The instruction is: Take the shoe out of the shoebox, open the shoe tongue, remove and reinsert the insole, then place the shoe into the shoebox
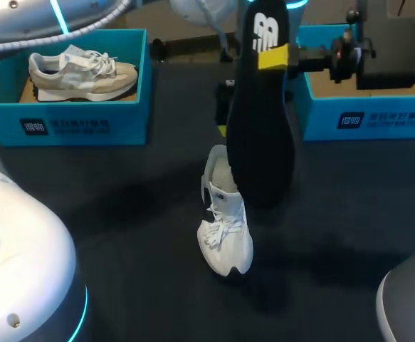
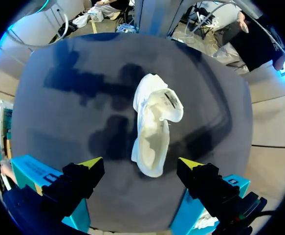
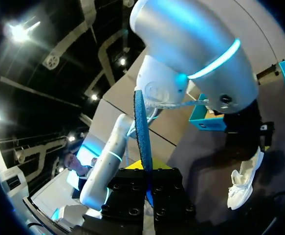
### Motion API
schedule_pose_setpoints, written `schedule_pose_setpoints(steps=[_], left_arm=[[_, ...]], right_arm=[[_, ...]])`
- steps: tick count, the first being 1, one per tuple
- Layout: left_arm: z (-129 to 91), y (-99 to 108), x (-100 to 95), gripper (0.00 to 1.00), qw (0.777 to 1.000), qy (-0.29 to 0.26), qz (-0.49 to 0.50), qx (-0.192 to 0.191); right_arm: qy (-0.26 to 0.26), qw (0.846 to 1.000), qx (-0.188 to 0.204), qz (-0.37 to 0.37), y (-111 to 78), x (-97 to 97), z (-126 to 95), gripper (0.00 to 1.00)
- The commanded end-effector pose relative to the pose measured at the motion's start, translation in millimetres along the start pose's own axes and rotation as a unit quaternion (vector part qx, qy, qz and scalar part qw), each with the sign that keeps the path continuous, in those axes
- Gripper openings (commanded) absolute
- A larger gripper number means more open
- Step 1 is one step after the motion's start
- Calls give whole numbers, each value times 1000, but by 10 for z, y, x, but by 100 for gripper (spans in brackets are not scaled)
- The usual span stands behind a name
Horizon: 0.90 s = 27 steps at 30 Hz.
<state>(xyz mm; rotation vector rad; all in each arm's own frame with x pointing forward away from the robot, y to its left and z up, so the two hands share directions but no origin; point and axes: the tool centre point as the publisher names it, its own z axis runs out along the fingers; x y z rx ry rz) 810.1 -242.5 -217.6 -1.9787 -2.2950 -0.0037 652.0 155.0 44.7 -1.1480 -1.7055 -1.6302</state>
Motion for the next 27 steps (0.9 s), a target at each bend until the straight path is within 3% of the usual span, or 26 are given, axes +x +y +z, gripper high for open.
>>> schedule_pose_setpoints(steps=[1,10,15,27], left_arm=[[-76,41,211,100,995,-96,-9,-2],[-294,82,546,100,988,-155,-22,-1],[-408,154,717,100,988,-154,-27,15],[-408,154,717,100,988,-154,-27,15]], right_arm=[[-12,1000,-19,18,-152,-64,-322,0],[-25,996,-9,85,-123,-283,-547,0],[-33,992,1,123,-36,-447,-651,0],[-38,980,34,190,229,-885,-741,0]])
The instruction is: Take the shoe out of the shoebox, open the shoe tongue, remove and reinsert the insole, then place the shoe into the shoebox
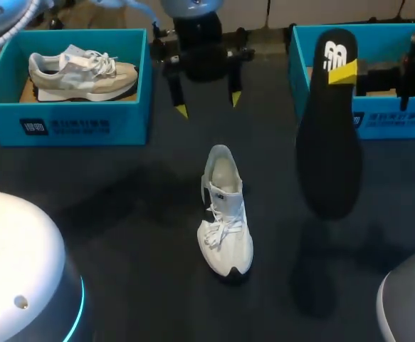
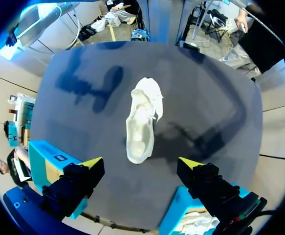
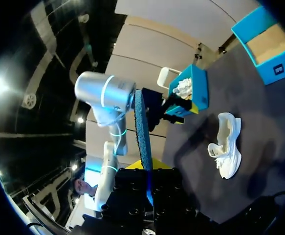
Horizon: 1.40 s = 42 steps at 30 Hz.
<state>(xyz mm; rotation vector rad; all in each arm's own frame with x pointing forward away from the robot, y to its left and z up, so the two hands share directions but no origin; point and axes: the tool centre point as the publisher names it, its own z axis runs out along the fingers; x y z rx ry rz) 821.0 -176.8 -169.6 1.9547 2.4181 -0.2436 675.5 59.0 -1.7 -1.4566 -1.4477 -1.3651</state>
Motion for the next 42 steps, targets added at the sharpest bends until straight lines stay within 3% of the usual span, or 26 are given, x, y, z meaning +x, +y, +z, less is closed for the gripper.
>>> schedule_pose_setpoints(steps=[1,12,22,32,40,42], left_arm=[[20,-14,49,100,999,-51,1,-2],[20,-14,49,100,999,-51,1,-2],[20,-14,49,100,999,-51,1,-2],[-169,3,-131,100,986,-166,7,6],[-399,-58,-259,100,960,-275,55,7],[-451,-69,-279,100,951,-303,70,1]], right_arm=[[0,999,42,16,292,-122,97,0],[18,995,70,74,582,-452,188,0],[28,989,64,134,722,-652,399,0],[28,989,64,134,722,-652,399,0],[28,989,64,134,722,-652,399,0],[31,988,49,145,727,-666,393,0]])
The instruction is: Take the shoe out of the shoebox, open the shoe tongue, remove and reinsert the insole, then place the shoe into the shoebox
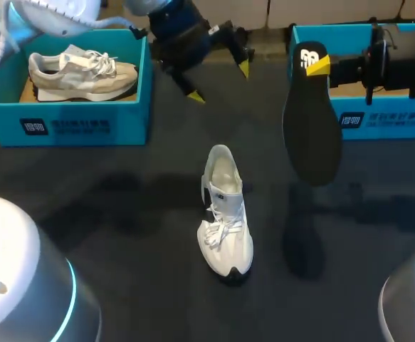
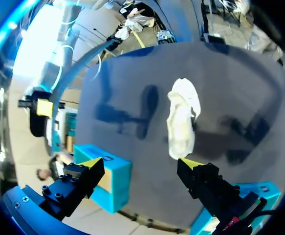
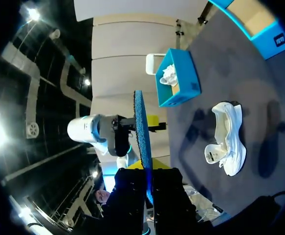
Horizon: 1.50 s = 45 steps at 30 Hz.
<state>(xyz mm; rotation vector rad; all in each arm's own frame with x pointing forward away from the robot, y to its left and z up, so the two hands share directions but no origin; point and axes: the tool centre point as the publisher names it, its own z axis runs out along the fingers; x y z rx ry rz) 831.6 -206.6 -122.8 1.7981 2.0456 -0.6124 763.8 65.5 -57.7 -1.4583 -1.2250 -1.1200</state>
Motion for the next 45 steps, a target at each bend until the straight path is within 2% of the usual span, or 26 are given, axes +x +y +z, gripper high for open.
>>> schedule_pose_setpoints(steps=[1,8,13,16,23,34,45], left_arm=[[-72,-82,55,100,995,-98,29,-9],[-147,-95,-16,100,982,-173,66,-31],[-198,-125,-74,100,970,-227,84,-29],[-221,-143,-119,100,956,-275,96,-33],[-199,-199,-152,100,931,-344,118,-38],[-125,-208,-302,100,888,-440,128,-44],[-74,-228,-433,100,867,-481,126,-35]], right_arm=[[10,1000,-22,18,33,-30,3,0],[-7,998,-22,57,302,-99,13,0],[-12,997,-20,73,474,-92,16,0],[-9,996,-20,88,590,-89,47,0],[7,993,-31,113,771,-100,177,0],[40,991,-14,125,889,-106,440,0],[40,990,13,136,888,-108,678,0]])
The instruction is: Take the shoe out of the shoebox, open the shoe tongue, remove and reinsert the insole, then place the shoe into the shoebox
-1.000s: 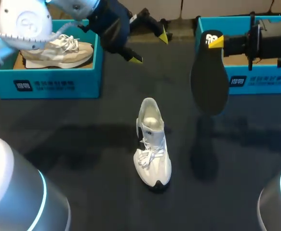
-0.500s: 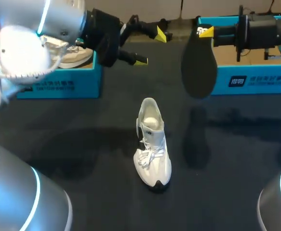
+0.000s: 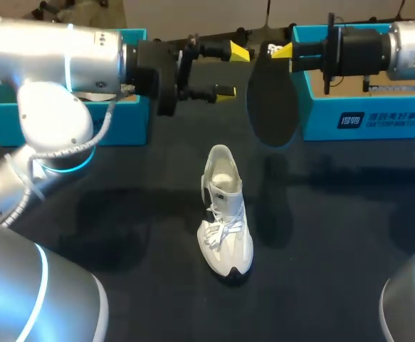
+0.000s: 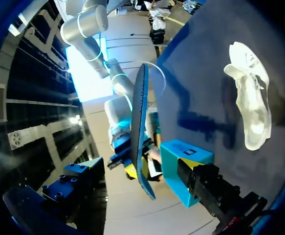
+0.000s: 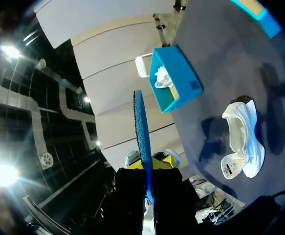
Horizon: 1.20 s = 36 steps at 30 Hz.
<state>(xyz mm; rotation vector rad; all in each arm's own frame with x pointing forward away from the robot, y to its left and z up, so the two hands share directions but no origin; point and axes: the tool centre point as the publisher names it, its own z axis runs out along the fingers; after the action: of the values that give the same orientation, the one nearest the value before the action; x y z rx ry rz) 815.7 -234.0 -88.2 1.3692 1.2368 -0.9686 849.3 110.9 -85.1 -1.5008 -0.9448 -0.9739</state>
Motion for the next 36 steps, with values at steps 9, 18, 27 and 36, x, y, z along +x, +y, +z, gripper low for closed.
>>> schedule_pose_setpoints(steps=[9,18,27,36], left_arm=[[293,-66,-13,100,995,-103,-7,8],[374,-60,23,82,994,-105,-9,13],[348,-78,51,32,994,-106,-7,13],[343,-80,92,0,994,-107,-11,16]], right_arm=[[0,1000,16,4,106,-16,257,0],[-2,1000,19,8,88,-44,286,0],[-4,1000,14,11,88,-63,256,0],[-2,1000,14,14,105,-84,280,0]])
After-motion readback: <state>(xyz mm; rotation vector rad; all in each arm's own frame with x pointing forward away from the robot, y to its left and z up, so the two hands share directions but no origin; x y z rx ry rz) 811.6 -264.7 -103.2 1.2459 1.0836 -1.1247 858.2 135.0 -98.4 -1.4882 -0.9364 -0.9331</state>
